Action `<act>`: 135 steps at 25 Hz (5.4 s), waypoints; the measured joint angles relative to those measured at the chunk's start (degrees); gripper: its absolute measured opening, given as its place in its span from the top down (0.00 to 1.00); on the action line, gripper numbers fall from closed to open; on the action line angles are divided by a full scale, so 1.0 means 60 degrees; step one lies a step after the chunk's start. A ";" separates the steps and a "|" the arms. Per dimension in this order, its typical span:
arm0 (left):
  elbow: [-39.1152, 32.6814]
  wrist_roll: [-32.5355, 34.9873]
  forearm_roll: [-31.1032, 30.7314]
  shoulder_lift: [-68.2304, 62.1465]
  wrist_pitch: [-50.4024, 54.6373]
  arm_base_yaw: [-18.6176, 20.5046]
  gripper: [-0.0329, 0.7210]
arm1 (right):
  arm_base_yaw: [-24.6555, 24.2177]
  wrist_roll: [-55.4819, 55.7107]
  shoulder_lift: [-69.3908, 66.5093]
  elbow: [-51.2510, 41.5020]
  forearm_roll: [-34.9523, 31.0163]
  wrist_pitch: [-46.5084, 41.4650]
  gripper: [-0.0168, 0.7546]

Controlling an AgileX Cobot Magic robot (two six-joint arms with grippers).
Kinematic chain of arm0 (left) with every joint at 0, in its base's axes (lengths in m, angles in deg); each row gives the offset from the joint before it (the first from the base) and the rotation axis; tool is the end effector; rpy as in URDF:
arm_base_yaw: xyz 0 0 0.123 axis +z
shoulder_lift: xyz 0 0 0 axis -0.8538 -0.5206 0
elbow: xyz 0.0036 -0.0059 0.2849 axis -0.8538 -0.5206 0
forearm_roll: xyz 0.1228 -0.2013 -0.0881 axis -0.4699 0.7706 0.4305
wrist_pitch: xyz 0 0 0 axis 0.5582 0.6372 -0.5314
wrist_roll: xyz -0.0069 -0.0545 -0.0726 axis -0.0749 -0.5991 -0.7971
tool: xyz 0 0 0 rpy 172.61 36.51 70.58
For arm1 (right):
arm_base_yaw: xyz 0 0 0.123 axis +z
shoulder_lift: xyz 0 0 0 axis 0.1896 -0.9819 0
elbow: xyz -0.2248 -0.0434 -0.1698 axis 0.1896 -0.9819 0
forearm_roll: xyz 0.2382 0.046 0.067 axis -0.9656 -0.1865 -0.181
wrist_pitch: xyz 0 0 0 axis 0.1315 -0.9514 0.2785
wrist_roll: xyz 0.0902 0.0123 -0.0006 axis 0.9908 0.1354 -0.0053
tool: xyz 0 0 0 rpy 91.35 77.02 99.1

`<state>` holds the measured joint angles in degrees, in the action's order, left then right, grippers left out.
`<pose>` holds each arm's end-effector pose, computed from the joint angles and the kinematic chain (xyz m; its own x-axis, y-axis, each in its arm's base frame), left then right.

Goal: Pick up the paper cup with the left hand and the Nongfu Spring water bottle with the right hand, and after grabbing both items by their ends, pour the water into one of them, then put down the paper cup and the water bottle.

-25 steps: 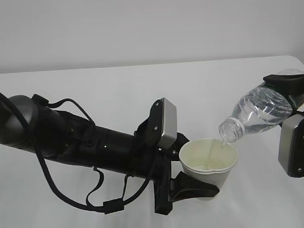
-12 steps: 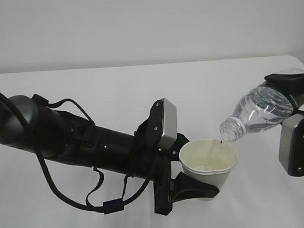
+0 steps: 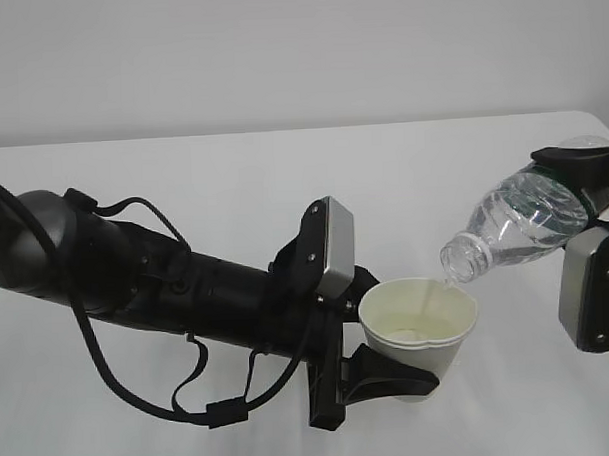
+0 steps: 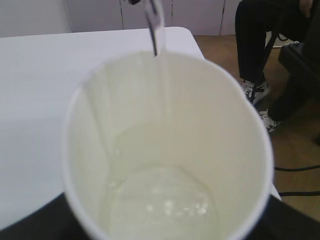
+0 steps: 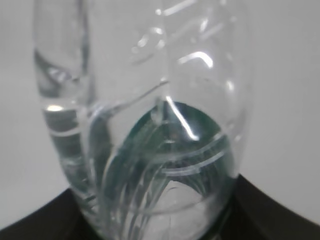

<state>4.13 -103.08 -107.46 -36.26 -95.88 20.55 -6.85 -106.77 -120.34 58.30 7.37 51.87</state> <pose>0.2506 -0.2873 0.1187 0.0418 0.3254 -0.9446 0.9963 -0.0845 0.0150 0.2252 0.0401 0.2030 0.3470 -0.9369 0.0431 -0.1956 -0.1172 -0.9736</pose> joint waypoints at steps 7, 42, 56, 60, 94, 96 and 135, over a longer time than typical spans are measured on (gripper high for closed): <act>0.0000 0.0000 0.0000 0.0000 0.0000 0.0000 0.36 | 0.0000 0.0000 0.0000 0.0000 0.0000 0.0000 0.43; 0.0000 0.0000 -0.0078 0.0000 0.0000 0.0000 0.36 | 0.0000 -0.0058 0.0000 0.0000 0.0000 0.0019 0.43; 0.0000 0.0000 -0.0078 0.0000 0.0000 0.0000 0.36 | 0.0000 -0.0137 0.0000 0.0000 0.0000 0.0023 0.43; 0.0000 0.0000 -0.0078 0.0000 0.0000 0.0000 0.36 | 0.0000 -0.0137 0.0000 0.0000 0.0000 0.0039 0.43; 0.0000 0.0000 -0.0106 0.0000 0.0000 0.0000 0.37 | 0.0000 0.0635 0.0000 0.0000 0.0000 0.0039 0.43; 0.0000 0.0000 -0.0106 0.0000 0.0000 0.0000 0.37 | 0.0000 0.1072 0.0000 0.0000 0.0000 0.0039 0.43; 0.0000 0.0023 0.2637 0.0000 -0.0002 0.0000 0.37 | 0.0000 1.0961 0.0000 -0.0202 0.0326 0.1991 0.43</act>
<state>4.13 -102.95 -91.64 -36.26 -95.89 20.55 -6.85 -41.00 -120.34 57.09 9.33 63.82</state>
